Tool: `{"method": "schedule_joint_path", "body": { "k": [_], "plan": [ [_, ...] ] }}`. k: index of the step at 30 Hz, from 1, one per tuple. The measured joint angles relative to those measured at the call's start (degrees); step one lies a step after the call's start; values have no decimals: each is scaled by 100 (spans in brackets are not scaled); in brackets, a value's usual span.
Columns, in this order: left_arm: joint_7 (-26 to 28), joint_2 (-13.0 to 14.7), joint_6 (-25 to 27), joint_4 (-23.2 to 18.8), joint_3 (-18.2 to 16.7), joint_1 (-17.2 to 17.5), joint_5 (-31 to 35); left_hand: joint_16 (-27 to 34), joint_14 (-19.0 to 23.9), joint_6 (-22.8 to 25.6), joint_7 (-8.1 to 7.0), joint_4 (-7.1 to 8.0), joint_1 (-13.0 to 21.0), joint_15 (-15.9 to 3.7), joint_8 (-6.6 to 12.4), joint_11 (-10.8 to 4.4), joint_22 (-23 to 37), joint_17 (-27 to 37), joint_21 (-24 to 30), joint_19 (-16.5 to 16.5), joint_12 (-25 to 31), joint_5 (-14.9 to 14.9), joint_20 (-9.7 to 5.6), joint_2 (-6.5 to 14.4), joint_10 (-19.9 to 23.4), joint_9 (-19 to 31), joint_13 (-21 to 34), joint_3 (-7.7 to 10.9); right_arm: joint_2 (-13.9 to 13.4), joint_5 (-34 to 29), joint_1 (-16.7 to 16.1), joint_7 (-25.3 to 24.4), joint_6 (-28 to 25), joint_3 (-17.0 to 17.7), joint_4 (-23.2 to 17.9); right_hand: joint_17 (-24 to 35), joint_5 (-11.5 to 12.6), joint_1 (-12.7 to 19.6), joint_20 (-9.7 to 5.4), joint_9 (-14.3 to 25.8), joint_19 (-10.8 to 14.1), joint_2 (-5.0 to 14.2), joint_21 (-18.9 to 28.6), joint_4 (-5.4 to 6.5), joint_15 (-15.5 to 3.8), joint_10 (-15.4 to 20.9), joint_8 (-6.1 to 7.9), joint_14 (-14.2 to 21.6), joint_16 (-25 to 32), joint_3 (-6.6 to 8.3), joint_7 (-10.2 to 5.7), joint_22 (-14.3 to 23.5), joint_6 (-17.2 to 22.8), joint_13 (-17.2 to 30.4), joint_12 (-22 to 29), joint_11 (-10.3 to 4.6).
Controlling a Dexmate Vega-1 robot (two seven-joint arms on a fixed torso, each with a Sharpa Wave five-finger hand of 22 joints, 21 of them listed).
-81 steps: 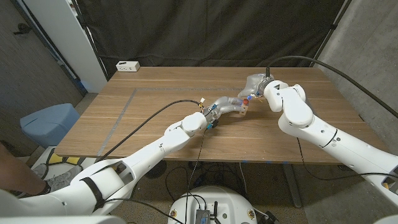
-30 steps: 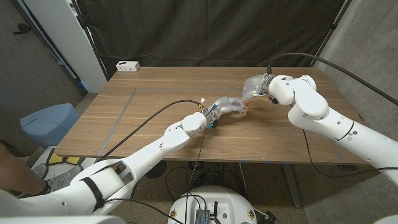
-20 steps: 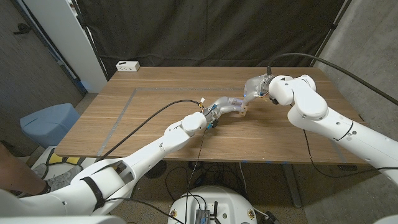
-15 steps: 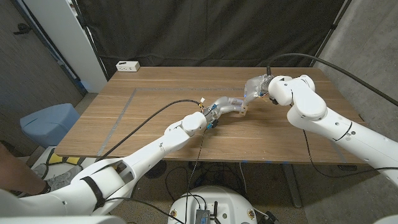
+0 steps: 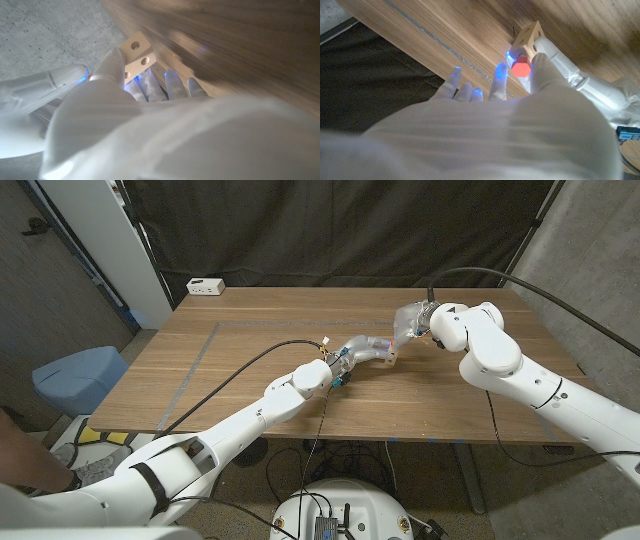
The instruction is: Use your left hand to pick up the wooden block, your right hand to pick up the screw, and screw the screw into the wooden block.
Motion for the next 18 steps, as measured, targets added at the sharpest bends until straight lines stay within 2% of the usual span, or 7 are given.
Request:
{"method": "schedule_joint_path", "body": {
  "k": [4, 9, 18],
  "plan": [
    [-3, -7, -3, 13, 0, -6, -1, 0, 0, 0, 0, 0, 6, 0, 0, 0, 0, 0, 0, 0, 0, -4, 0, -6, 0, 3, 0, 0, 25, -29, -31, -58, 35, 28, 12, 12, 0, 31, -21, 5, 21, 28, 0, 22, -40, 92, 61, 85, 0, 21, -51, 0, 107, 0, 0, 11],
    [-8, -15, -4, 29, 2, -16, -4, 0, 0, 1, -1, 0, 5, 0, 0, 0, 0, 0, 0, 0, 0, -10, 0, -5, -1, 5, 0, 0, 51, -53, -60, -122, 75, 62, 27, 12, 0, 84, -39, 31, 84, -8, 0, 28, -89, 152, 150, 134, 44, 63, -65, 0, 268, 0, 41, -51],
    [-13, -29, -5, 59, 4, -34, -9, 0, 0, 3, -3, 0, -7, 0, 1, 1, 0, 3, 0, 0, 0, 1, 0, 1, -3, 4, 0, 0, 89, -76, -105, -236, 133, 99, 65, 11, 40, 183, -121, 41, 165, 45, 0, 53, -192, 275, 324, 236, 45, 148, -121, 0, 656, 0, 41, -133]
  ]
}}
